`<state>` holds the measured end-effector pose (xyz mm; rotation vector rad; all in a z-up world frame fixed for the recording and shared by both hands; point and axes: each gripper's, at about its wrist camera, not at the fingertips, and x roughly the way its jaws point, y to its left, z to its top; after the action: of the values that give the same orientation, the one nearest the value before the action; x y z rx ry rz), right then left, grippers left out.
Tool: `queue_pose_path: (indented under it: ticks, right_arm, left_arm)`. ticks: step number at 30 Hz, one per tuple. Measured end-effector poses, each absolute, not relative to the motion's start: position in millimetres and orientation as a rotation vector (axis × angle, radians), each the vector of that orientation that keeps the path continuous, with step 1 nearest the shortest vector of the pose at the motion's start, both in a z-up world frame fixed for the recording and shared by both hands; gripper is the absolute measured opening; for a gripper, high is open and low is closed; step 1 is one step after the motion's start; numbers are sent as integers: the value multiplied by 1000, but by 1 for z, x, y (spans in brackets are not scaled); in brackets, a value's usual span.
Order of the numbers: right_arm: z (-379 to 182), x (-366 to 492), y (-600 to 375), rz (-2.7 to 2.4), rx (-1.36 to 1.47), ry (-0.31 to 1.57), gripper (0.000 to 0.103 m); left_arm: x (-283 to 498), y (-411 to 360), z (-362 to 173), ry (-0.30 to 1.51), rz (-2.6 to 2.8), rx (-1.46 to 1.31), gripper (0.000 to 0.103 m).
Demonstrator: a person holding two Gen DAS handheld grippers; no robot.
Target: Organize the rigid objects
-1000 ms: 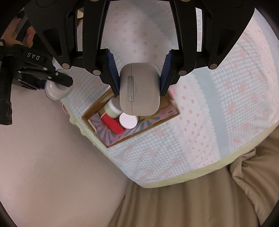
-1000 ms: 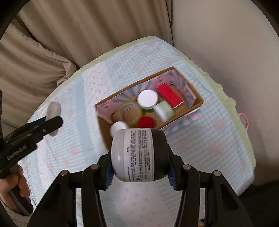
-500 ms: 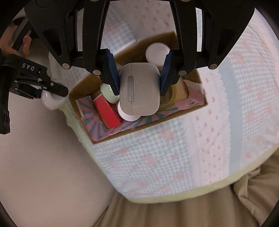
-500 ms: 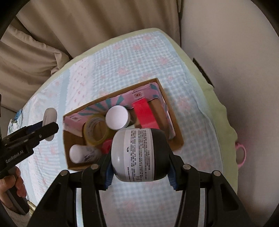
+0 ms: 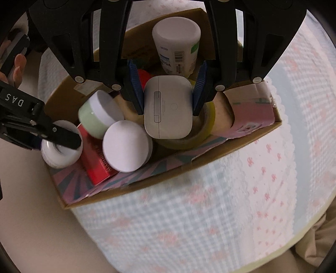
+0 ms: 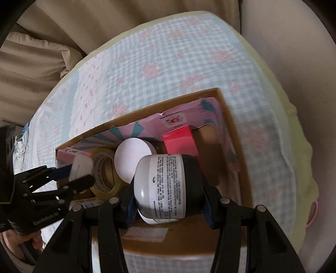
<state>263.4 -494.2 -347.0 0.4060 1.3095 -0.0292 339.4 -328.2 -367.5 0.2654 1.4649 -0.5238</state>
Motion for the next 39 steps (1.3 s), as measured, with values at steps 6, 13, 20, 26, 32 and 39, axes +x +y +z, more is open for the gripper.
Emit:
queue_pose_path:
  ticks: [6,13,20,26,32,39]
  right_arm:
    - [-350,273,-491,-23,407,1300,102]
    - [-329,261,-501,-102,382,1241,103]
    - [-329,252,-500,-116,411,1259,103]
    - [-319,246,-493,-123,405,1248,103]
    - [-301,236,-483,-131,378,1232,103]
    - [-254,223,-454,-121,313,1190,103]
  left_arm:
    - [339,-332,-363,1469,-504,357,95]
    - [331,-315,-353,1461,-498,332,103]
    - [323,-312,-341,1440,-502,318,103]
    - [313,-308,-328,1417,-508,318,103]
    - [302,-294,-304,1379,-516,262,103]
    - [279,-254,-242,1275,-487,157,103]
